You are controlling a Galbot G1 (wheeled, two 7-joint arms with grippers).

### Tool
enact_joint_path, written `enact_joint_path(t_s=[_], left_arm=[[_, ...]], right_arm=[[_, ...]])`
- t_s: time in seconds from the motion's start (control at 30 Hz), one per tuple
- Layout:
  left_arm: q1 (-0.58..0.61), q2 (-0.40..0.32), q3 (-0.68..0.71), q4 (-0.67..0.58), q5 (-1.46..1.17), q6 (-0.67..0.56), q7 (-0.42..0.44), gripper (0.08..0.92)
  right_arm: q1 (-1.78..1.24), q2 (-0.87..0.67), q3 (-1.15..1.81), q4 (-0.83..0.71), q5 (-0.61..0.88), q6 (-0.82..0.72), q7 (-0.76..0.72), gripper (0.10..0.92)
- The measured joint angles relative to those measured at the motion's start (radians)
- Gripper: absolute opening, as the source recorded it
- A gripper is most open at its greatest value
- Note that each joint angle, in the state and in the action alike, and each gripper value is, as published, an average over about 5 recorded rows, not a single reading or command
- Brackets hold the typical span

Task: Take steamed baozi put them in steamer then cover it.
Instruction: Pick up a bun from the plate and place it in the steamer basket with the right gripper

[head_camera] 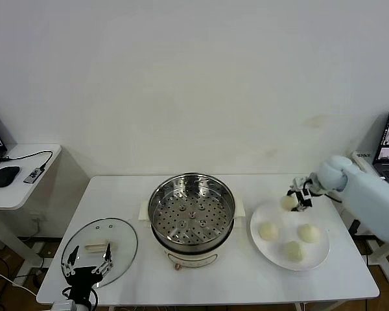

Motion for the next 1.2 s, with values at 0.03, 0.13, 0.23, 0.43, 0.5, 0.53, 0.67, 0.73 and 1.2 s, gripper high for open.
enact_joint_path(t_s=[0.03, 0.13, 0.23, 0.43, 0.5, 0.53, 0.67, 0.73, 1.2], left_arm=[[-0.002, 0.003, 0.001, 0.001, -0.007, -0.003, 0.003, 0.823], [-0.009, 0.011, 0.003, 0.004, -0.027, -0.01, 0.013, 0.823], [-0.012, 0.018, 0.005, 0.006, -0.041, -0.018, 0.021, 0.823], [-0.014, 0.034, 0.006, 0.015, -0.058, -0.026, 0.03, 0.823], [-0.015, 0.038, 0.006, 0.017, -0.062, -0.029, 0.033, 0.823], [-0.015, 0.039, 0.007, 0.017, -0.063, -0.031, 0.034, 0.823], [-0.018, 0.037, 0.006, 0.02, -0.067, -0.037, 0.035, 0.823], [-0.017, 0.035, 0.004, 0.02, -0.068, -0.039, 0.035, 0.823], [-0.022, 0.03, -0.016, 0.026, -0.075, -0.048, 0.037, 0.823]], right_arm=[[0.028, 0.0, -0.02, 0.013, 0.02, 0.002, 0.002, 0.593], [0.119, 0.012, -0.089, 0.048, 0.088, 0.011, 0.012, 0.594], [0.212, 0.038, -0.163, 0.074, 0.158, 0.023, 0.024, 0.594], [0.362, 0.13, -0.296, 0.095, 0.268, 0.062, 0.05, 0.596], [0.394, 0.172, -0.333, 0.095, 0.289, 0.081, 0.059, 0.599], [0.406, 0.194, -0.351, 0.095, 0.297, 0.093, 0.064, 0.601], [0.44, 0.285, -0.416, 0.086, 0.311, 0.148, 0.076, 0.602], [0.448, 0.329, -0.444, 0.08, 0.307, 0.179, 0.082, 0.602], [0.42, 0.539, -0.543, 0.005, 0.12, 0.413, 0.129, 0.601]])
